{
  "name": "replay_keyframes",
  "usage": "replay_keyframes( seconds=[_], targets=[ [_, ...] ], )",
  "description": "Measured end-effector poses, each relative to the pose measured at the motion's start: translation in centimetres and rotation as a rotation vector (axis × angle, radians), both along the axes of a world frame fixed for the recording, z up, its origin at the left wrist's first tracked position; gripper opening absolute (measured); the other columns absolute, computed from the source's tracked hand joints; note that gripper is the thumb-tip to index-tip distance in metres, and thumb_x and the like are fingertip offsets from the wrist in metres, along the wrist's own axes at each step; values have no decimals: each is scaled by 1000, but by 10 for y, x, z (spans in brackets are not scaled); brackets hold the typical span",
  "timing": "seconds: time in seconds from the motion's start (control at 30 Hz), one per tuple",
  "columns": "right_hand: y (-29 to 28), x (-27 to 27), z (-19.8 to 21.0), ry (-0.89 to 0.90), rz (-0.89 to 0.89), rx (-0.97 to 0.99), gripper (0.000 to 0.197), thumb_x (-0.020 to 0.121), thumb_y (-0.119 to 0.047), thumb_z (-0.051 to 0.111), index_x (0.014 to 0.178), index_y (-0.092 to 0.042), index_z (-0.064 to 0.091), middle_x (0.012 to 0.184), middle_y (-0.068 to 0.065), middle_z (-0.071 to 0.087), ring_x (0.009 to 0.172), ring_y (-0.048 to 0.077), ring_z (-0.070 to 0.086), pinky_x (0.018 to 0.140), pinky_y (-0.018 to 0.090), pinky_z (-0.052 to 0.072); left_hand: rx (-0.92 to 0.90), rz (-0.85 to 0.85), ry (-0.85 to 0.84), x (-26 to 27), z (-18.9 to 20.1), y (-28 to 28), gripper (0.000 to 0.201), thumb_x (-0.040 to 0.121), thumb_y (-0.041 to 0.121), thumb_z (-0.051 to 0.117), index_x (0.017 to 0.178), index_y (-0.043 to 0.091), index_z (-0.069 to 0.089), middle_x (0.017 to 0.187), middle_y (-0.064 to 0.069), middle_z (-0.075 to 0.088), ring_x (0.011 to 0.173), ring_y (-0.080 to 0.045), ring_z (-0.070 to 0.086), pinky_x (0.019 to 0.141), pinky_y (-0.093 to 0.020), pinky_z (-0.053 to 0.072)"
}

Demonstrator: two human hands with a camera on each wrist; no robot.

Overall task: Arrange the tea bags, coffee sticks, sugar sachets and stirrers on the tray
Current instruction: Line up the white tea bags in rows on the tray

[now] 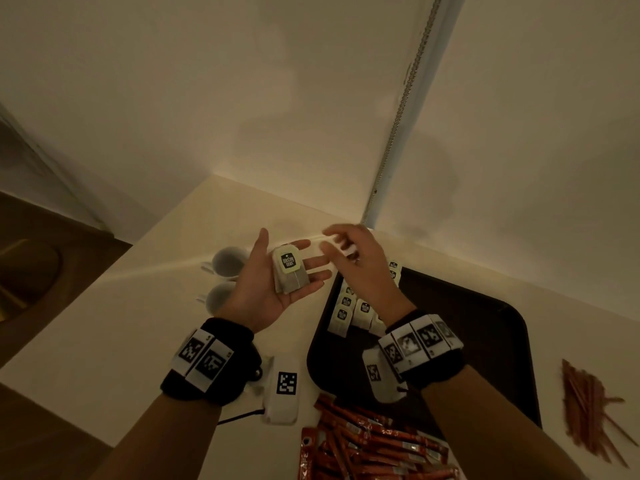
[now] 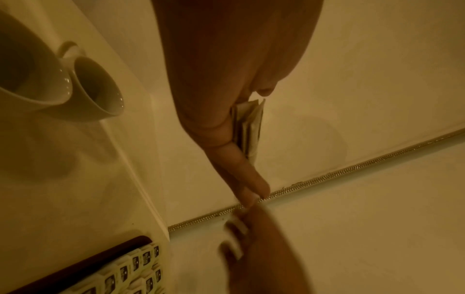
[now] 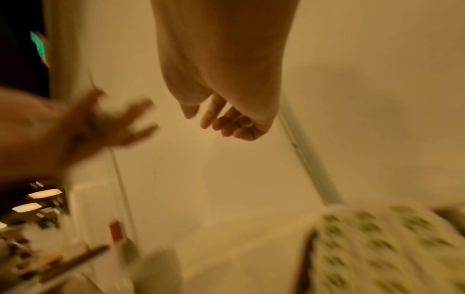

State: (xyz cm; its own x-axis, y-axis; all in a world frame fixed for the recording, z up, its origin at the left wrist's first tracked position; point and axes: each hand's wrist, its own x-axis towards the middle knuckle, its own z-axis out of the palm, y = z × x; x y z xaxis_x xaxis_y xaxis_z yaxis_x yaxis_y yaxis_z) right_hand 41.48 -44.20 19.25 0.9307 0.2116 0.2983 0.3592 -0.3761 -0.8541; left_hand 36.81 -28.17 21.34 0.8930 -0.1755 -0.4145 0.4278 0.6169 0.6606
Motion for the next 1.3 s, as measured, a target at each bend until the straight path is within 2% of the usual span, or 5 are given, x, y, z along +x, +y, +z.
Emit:
replay_keyframes(
  seconds=[0.17, 0.33, 0.67, 1.03, 1.3],
  targets=[
    [17, -8, 44, -84, 296, -182, 40, 71, -25, 80, 108, -20, 66, 102, -2, 52, 98, 12, 53, 80, 28, 52, -18, -60, -72, 0, 11, -8, 71, 93, 65, 21, 119, 11, 60, 105, -14, 70, 98, -21, 69, 70, -33, 59],
    [13, -4, 60, -173, 204, -169, 27, 73, -16, 78, 97, -12, 66, 85, 4, 60, 79, 8, 54, 71, 6, 38, -44, -79, -129, -3, 18, -7, 72, 90, 66, 24, 116, 9, 59, 108, -12, 70, 99, -26, 68, 78, -38, 58],
    [1, -5, 112, -107, 226, -331, 26, 81, -27, 72, 104, -16, 66, 87, -4, 62, 81, 4, 57, 69, 8, 43, 55, 15, -236, -10, 23, -15, 39, 87, 38, 49, 110, 10, 62, 110, -10, 71, 99, -26, 69, 77, -30, 58],
    [8, -15, 115, -67, 158, -247, 11, 86, -26, 67, 85, -16, 69, 80, -8, 66, 74, 0, 58, 64, 8, 42, -77, -26, -221, -13, 33, -13, 68, 78, 64, 35, 118, 14, 61, 110, -9, 71, 95, -24, 70, 71, -29, 58],
    [9, -10, 162, -50, 180, -137, 15, 82, -12, 70, 96, -16, 66, 73, -1, 62, 58, 10, 55, 54, 14, 43, -85, 187, -388, -11, 49, -22, 25, 82, 20, 58, 106, 15, 60, 92, 0, 73, 86, -14, 69, 67, -20, 55]
  ],
)
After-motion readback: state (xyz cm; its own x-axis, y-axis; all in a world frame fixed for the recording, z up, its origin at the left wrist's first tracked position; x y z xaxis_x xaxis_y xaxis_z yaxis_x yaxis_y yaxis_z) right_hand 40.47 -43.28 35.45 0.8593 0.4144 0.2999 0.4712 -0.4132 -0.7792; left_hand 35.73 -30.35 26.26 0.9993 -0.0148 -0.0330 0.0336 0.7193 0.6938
